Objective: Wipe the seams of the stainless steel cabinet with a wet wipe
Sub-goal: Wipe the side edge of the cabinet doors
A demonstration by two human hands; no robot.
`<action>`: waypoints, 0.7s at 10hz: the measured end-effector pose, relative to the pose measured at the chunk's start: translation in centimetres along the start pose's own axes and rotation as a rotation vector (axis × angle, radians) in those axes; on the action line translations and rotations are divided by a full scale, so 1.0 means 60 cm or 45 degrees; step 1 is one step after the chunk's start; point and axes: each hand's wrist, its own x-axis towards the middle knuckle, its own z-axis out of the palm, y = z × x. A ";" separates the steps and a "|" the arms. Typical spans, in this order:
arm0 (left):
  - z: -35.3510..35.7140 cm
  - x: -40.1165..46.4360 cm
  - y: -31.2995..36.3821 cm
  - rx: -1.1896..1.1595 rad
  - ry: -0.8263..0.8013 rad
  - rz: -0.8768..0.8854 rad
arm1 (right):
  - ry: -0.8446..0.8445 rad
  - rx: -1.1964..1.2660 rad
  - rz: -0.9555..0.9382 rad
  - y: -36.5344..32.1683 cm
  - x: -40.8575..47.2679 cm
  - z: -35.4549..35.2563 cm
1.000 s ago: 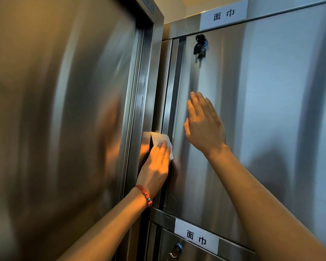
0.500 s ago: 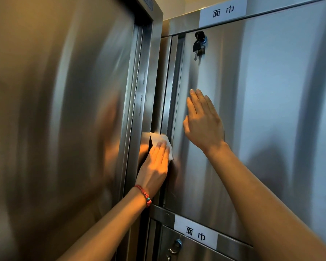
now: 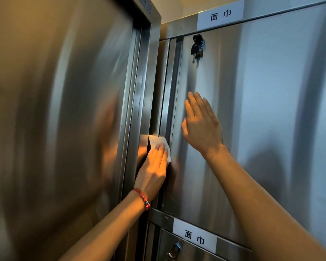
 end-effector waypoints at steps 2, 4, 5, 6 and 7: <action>0.000 -0.028 0.008 -0.052 -0.021 0.078 | 0.000 0.018 -0.002 0.001 0.001 0.001; -0.010 -0.011 0.001 -0.043 0.007 0.003 | -0.012 0.019 -0.003 0.001 0.001 0.000; -0.007 0.007 -0.004 -0.072 -0.006 -0.020 | -0.007 0.010 -0.007 0.001 0.001 0.001; -0.002 -0.002 0.003 -0.091 -0.024 -0.038 | 0.005 0.014 -0.004 0.001 0.001 0.001; 0.004 -0.031 0.012 -0.101 -0.011 0.004 | 0.012 0.028 0.001 0.000 0.001 0.001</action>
